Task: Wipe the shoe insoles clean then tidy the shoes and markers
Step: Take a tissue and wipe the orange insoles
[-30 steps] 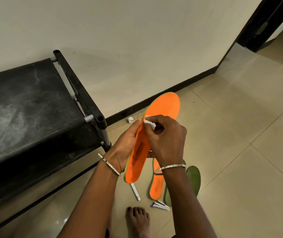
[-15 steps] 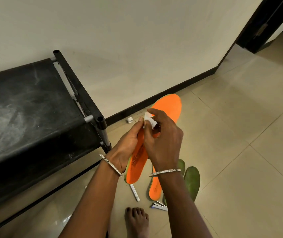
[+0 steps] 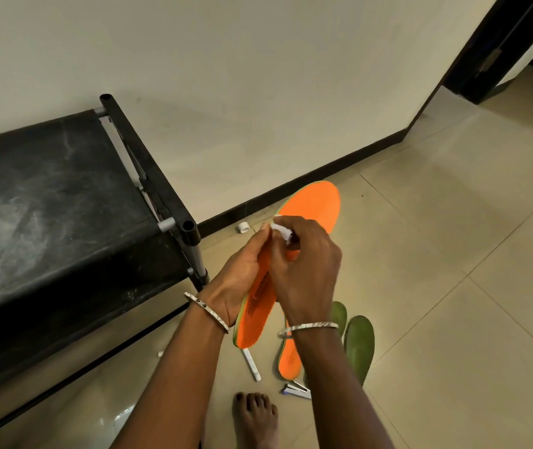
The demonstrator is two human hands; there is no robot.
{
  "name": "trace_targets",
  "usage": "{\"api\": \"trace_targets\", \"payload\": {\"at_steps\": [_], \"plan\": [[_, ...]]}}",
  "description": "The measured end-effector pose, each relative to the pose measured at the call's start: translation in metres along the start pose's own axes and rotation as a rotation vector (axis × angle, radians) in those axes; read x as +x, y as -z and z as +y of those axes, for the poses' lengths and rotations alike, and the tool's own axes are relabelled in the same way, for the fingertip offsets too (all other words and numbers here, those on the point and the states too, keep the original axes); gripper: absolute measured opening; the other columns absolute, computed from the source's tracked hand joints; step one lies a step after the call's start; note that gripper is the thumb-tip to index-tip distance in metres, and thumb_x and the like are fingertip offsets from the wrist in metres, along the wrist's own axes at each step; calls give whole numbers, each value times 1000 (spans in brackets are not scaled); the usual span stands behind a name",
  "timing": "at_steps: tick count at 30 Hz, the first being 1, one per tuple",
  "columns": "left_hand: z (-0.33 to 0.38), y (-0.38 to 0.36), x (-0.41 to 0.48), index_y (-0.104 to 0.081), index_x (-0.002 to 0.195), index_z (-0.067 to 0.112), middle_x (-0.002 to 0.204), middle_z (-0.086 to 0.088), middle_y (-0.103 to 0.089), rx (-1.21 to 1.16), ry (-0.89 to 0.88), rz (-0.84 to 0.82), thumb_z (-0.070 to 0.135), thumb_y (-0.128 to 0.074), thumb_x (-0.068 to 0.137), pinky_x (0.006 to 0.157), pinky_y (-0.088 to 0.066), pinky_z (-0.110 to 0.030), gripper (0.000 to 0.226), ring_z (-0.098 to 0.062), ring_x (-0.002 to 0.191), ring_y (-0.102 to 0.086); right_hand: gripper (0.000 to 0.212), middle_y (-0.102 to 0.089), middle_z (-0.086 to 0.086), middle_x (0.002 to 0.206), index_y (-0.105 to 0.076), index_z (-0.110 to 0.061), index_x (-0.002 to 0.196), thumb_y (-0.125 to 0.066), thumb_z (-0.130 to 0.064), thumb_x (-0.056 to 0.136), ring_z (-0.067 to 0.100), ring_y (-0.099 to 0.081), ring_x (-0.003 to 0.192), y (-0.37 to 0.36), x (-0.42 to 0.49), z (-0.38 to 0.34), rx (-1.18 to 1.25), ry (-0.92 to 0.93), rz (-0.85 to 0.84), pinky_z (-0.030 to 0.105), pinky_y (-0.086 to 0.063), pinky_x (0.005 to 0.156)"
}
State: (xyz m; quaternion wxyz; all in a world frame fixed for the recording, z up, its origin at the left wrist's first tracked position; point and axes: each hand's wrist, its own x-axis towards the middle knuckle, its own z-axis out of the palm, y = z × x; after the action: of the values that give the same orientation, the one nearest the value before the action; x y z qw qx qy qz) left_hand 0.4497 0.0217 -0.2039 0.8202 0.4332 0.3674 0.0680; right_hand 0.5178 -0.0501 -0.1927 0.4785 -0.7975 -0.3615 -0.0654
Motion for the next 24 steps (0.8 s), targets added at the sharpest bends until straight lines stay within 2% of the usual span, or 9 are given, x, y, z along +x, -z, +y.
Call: {"api": "trace_targets", "payload": {"at_steps": [2, 6, 9, 11, 14, 17, 18, 21, 24], "plan": [[-1, 2, 2, -73, 118, 30, 116, -8, -73, -20, -19, 17, 63, -43, 96, 97, -53, -47, 50, -29, 110, -68, 22, -71, -6, 97, -72, -20, 104, -67, -9, 85, 13, -65, 88, -1, 0, -5, 43, 28, -10, 32, -55, 79], [5, 4, -3, -62, 130, 25, 118, -13, -72, -66, 15, -106, 64, -32, 99, 74, -59, -43, 58, -33, 99, -72, 24, -63, -25, 89, -60, -27, 112, -68, -18, 91, 3, -66, 80, 14, 12, 8, 99, -181, 105, 27, -58, 74], [9, 5, -5, -62, 127, 19, 120, -16, -71, -122, 34, -185, 62, -25, 100, 65, -60, -36, 63, -32, 91, -73, 29, -73, -8, 90, -53, -21, 115, -69, -15, 91, 7, -71, 81, 27, 20, 23, 340, -428, 189, 34, -61, 78], [10, 6, -5, -61, 127, 19, 122, -17, -70, -114, 34, -204, 62, -23, 100, 64, -61, -35, 63, -32, 92, -73, 26, -74, 1, 95, -56, -18, 111, -69, -13, 90, 12, -73, 84, 29, 22, 30, 434, -496, 144, 39, -61, 78], [10, 5, -6, -60, 128, 18, 121, -16, -70, -109, 41, -226, 61, -22, 101, 64, -60, -34, 63, -32, 92, -74, 18, -72, -4, 99, -66, -19, 103, -74, -16, 87, 10, -71, 84, 28, 22, 36, 299, -444, 85, 35, -61, 75], [9, 3, -8, -56, 133, 21, 119, -14, -72, -107, 41, -212, 60, -27, 101, 64, -61, -36, 58, -35, 94, -73, 21, -69, -8, 101, -71, -21, 104, -78, -21, 84, 3, -67, 87, 26, 21, 35, 197, -366, 63, 13, -55, 72], [9, 2, -8, -56, 134, 24, 119, -12, -72, -91, 36, -195, 60, -30, 100, 64, -61, -37, 56, -36, 96, -73, 19, -68, -10, 99, -71, -24, 101, -78, -22, 83, 3, -65, 87, 24, 20, 35, 170, -326, 45, 12, -54, 72], [8, 0, -8, -59, 129, 31, 118, -10, -72, -55, 22, -152, 60, -34, 99, 65, -61, -38, 48, -37, 97, -73, 14, -64, -15, 89, -74, -28, 95, -79, -23, 82, 5, -64, 81, 19, 16, 33, 75, -237, -32, 22, -55, 75], [9, 0, -8, -64, 122, 31, 112, -11, -74, -79, 23, -124, 60, -33, 100, 65, -61, -38, 48, -35, 94, -73, 17, -68, -17, 89, -78, -27, 98, -80, -23, 82, 3, -65, 80, 20, 16, 27, 102, -198, -123, 16, -53, 73]]}}
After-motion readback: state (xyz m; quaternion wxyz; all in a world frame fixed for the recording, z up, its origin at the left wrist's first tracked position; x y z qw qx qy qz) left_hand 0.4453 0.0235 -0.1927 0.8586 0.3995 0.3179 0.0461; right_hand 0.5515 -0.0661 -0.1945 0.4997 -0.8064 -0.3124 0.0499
